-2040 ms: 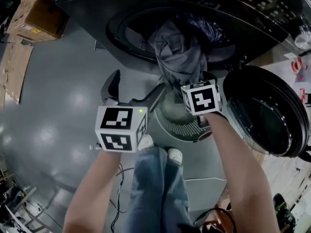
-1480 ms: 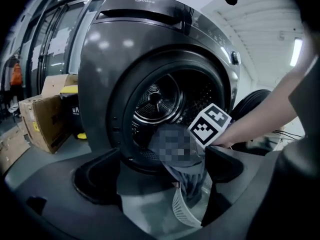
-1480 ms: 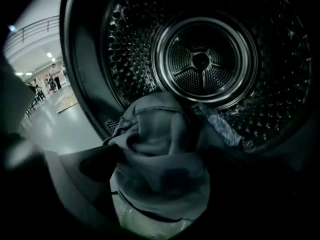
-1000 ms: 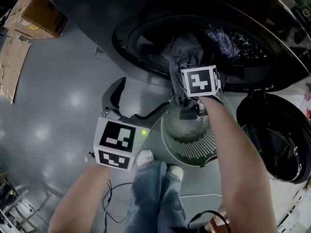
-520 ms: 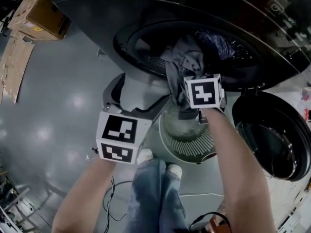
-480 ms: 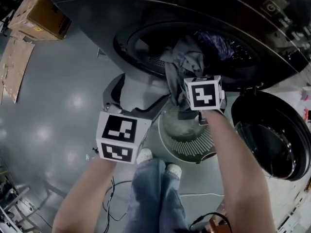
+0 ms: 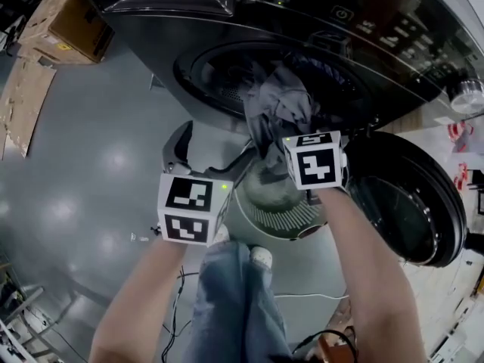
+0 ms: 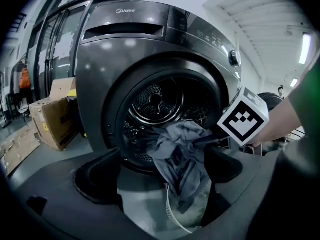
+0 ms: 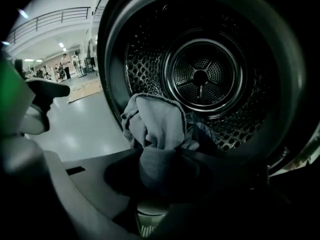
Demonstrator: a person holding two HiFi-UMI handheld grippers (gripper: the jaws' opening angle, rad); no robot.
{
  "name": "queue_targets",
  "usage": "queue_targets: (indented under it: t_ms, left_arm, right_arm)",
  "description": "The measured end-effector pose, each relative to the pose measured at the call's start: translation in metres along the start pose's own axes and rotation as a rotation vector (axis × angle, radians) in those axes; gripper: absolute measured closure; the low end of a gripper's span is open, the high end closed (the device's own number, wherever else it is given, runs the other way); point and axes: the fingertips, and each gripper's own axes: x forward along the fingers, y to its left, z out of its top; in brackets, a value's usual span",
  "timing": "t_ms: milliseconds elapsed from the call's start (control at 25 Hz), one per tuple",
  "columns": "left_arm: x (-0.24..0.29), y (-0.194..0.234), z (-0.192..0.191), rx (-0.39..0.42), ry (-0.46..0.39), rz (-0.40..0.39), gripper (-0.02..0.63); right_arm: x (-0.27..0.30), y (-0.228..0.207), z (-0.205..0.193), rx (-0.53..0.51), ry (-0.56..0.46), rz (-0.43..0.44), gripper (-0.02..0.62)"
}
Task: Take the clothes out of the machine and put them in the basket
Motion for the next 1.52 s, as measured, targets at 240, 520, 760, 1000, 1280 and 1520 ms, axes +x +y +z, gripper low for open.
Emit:
queue_targets:
  t_ms: [240,520,760,1000,1280,1520]
  left_arm:
    - [-0.016,-0.015,0.014,-0.012,-0.014,0.021,0.086]
    - [-0.034,-0.031,0.017,-0.037,-0.014,0.035,0.092]
    - [-0.041,-0.035,0.012,-0.051,-0.014,0.049,0.097]
    - [-0.046,-0.034,0.01,-0.048,-0.018,0.055,0.101]
    - [-0.048,-0.041,-0.004,-0.054,0.004,0.043,0.106]
    - [-0.045,-0.045,-0.021,-0.054,0.033,0.023,0.109]
  right_arm:
    - [-0.047,-0.002,0.001,-0.03,-0.036,0.029,0.473]
    - [-0.094,0.004,-0.015,-0.063,-0.047,0.075,0.474]
    - [-0.104,0.014,-0.053,-0.076,0.04,0.13,0.472]
    - [-0.095,0.027,-0.102,0.029,0.294,0.232,0.472]
    - [-0.105,0.05,-0.171,0.116,0.668,0.366,0.472]
    - [-0.114,0.053,-0.221,0.095,0.832,0.361,0.469]
